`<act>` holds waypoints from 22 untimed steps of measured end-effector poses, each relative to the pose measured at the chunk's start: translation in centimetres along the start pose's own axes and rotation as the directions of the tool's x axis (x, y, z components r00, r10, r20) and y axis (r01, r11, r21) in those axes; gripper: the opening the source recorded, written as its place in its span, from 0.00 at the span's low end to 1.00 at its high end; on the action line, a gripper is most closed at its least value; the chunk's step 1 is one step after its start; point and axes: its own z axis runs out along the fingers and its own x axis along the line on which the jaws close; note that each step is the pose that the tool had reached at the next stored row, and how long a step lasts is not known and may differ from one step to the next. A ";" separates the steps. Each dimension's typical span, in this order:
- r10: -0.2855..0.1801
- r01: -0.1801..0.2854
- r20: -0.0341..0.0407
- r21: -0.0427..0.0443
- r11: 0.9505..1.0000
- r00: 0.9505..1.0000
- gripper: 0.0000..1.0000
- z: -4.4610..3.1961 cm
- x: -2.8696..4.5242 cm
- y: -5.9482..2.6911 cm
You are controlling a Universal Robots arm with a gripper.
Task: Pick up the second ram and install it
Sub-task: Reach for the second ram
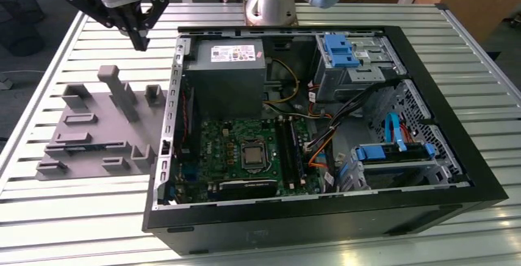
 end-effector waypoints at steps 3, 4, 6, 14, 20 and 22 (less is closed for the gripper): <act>0.000 0.000 0.000 0.000 1.000 1.000 0.11 0.01 0.39 -0.03; 0.000 0.000 0.000 0.000 1.000 1.000 0.11 0.01 0.51 -0.04; 0.000 0.000 0.000 0.000 1.000 1.000 0.11 0.02 0.76 -0.06; 0.000 0.000 0.000 0.000 1.000 1.000 0.11 0.07 1.45 -0.11; 0.000 0.000 0.000 0.000 1.000 1.000 0.11 0.10 1.89 -0.15; 0.000 0.000 0.000 0.000 1.000 1.000 0.11 0.12 2.04 -0.16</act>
